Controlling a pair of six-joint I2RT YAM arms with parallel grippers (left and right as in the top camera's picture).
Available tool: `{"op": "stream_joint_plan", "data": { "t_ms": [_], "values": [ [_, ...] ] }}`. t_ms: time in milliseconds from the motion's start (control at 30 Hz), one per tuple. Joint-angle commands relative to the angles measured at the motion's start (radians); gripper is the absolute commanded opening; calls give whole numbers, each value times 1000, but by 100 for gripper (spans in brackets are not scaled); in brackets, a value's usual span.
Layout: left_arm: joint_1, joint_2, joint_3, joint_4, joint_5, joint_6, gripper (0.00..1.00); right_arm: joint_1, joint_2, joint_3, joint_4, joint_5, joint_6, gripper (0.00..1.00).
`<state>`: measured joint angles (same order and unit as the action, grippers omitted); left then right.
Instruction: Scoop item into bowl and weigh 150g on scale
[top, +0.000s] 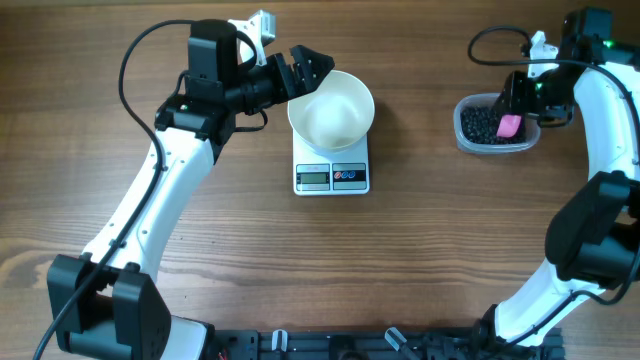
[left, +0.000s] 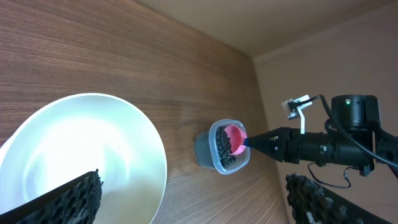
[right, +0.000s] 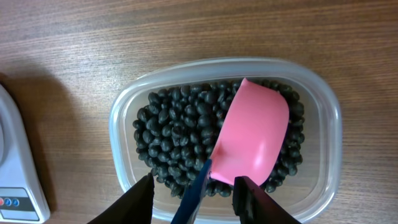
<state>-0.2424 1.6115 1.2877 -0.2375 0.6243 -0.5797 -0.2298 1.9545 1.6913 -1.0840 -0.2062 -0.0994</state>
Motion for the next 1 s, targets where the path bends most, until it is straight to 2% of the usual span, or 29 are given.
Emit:
{"op": "stream_joint_plan", "data": {
  "t_ms": [0, 167, 267, 433, 533, 600, 700, 800, 967],
  "values": [
    [-13, -14, 10, -8, -38, 31, 100, 2, 23, -5, -21, -2, -3, 44],
    [-37, -14, 10, -8, -51, 56, 100, 1, 23, -5, -23, 185, 119, 43],
    [-51, -14, 10, -9, -82, 57, 100, 1, 23, -5, -3, 202, 166, 36],
    [-58, -14, 10, -19, -149, 63, 100, 2, 23, -5, 14, 183, 186, 12],
    [-59, -14, 10, -31, -148, 107, 100, 1, 23, -5, 42, 183, 185, 10],
    [-59, -14, 10, -45, -151, 131, 100, 1, 23, -5, 53, 182, 185, 4],
    [-59, -14, 10, -77, -182, 135, 100, 1, 23, -5, 8, 127, 167, 4],
    [-65, -14, 10, -82, -182, 202, 100, 3, 23, -49, -16, 47, 152, 4],
    [-95, -14, 10, -83, -200, 237, 100, 3, 23, -89, 109, 46, 155, 4]
  ]
}}
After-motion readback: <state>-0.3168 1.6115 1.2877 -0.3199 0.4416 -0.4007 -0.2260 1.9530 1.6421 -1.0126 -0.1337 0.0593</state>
